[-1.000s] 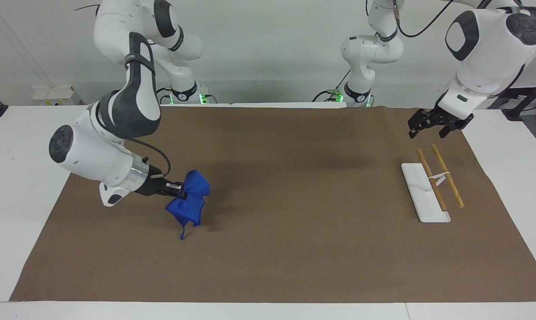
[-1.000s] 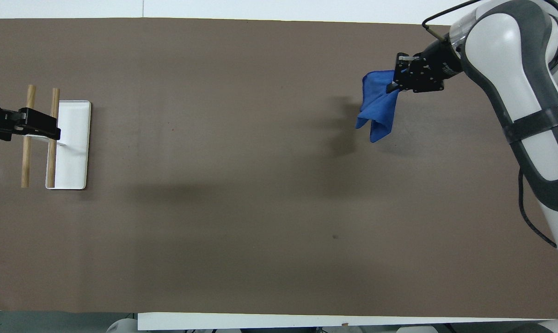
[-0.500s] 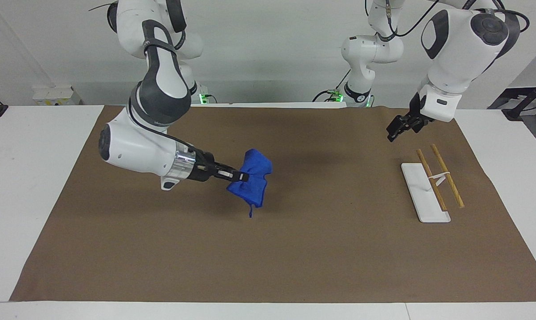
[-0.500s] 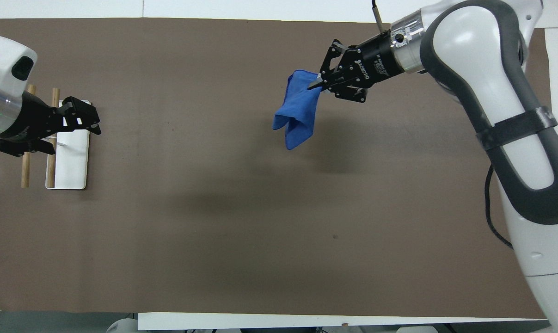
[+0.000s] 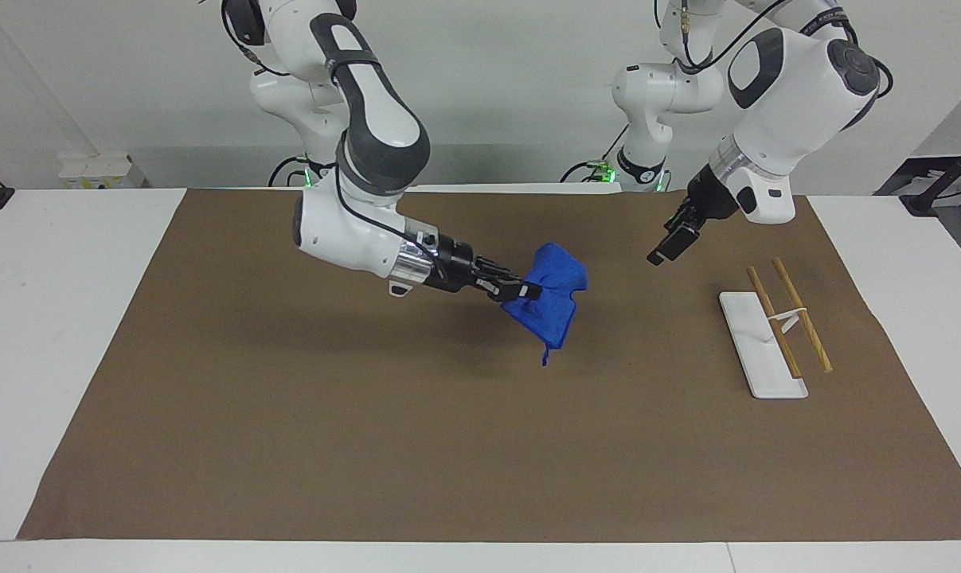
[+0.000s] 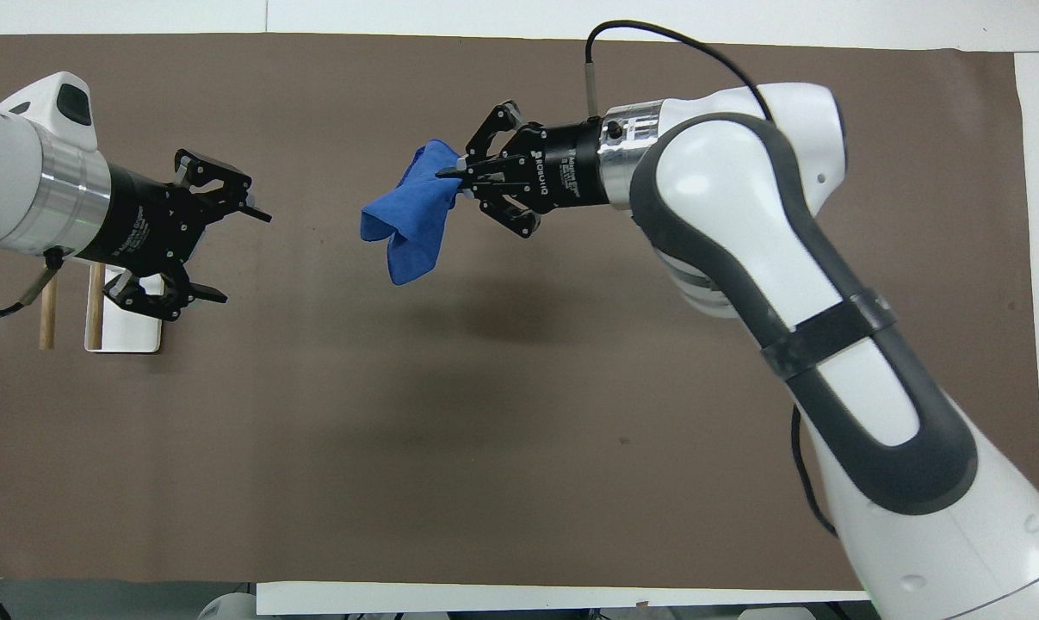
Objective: Right arm passes towel to left arm to hang
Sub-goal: 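Bring the towel toward the open left gripper between both grippers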
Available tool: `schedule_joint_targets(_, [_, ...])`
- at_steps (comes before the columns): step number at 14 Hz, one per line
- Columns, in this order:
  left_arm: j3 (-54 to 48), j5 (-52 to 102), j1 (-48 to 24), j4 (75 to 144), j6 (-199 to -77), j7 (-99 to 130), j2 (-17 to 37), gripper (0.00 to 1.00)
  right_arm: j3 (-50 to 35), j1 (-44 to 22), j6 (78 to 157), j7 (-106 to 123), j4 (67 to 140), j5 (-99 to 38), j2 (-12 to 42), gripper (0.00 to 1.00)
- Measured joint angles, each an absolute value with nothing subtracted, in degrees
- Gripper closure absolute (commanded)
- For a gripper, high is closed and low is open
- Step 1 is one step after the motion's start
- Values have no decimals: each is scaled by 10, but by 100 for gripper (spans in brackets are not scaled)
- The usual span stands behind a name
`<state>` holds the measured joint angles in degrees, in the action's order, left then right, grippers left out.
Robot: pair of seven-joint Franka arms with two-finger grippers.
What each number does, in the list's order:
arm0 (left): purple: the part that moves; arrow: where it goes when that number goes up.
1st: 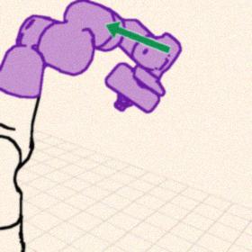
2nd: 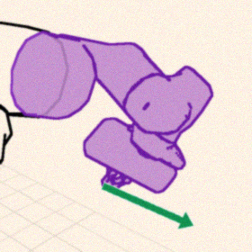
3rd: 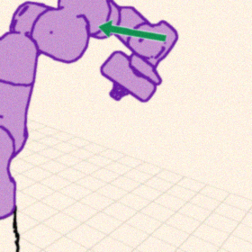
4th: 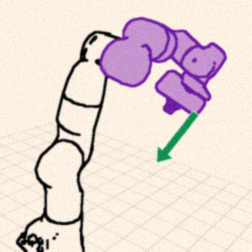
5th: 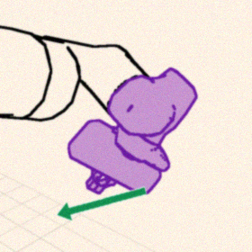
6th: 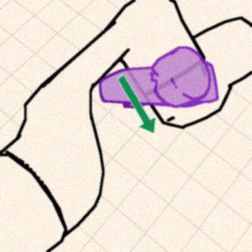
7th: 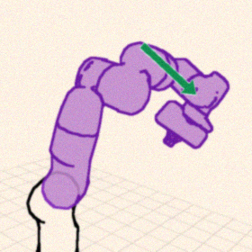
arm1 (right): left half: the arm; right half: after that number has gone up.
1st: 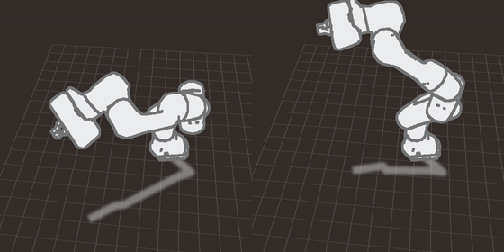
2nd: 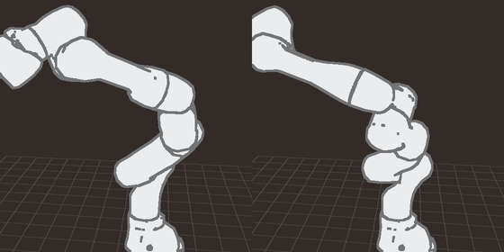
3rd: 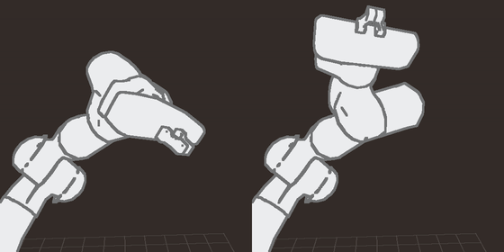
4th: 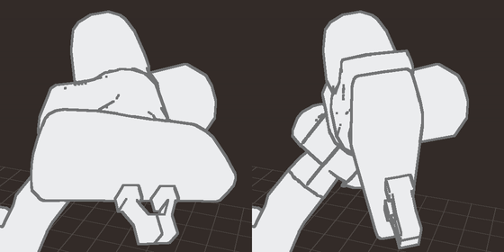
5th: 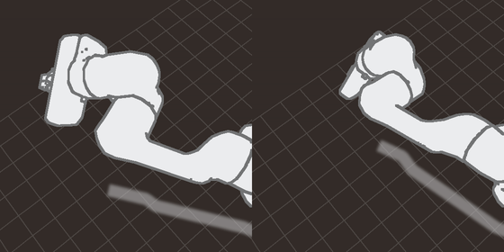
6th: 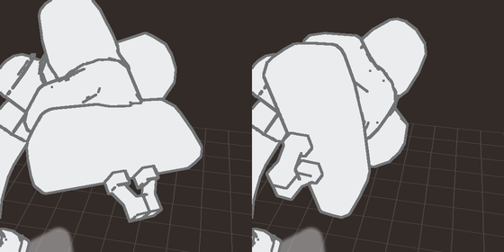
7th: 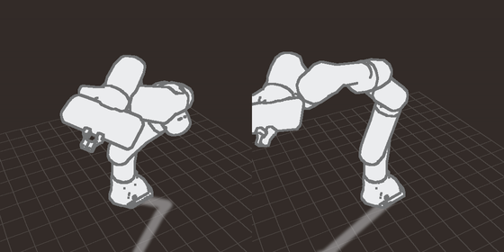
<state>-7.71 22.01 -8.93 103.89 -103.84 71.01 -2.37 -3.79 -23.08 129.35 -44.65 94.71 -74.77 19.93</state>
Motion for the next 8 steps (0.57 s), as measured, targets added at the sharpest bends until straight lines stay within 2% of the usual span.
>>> schedule_joint_targets(2, [-90,256,-89,1059,-1092,774,-24,3,-38,-259,1334,-469,954,-758,199,100])
schedule_joint_targets(8, [-112,297,-89,1087,-1187,851,-29,5,-39,-270,1339,-513,954,-769,197,100])
